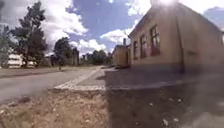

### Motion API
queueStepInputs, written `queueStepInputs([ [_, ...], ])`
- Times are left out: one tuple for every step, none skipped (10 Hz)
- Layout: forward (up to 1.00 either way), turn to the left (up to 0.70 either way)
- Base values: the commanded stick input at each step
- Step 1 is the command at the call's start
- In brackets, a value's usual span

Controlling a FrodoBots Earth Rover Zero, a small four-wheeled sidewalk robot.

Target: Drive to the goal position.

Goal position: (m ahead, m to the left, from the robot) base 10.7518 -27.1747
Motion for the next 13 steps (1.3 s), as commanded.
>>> queueStepInputs([
  [0.85,-0.34],
  [0.85,-0.34],
  [0.85,-0.34],
  [0.85,-0.34],
  [0.85,-0.34],
  [0.85,-0.34],
  [0.85,-0.34],
  [0.85,-0.34],
  [0.85,-0.34],
  [0.85,-0.34],
  [0.85,-0.34],
  [0.85,-0.34],
  [0.85,-0.34],
])
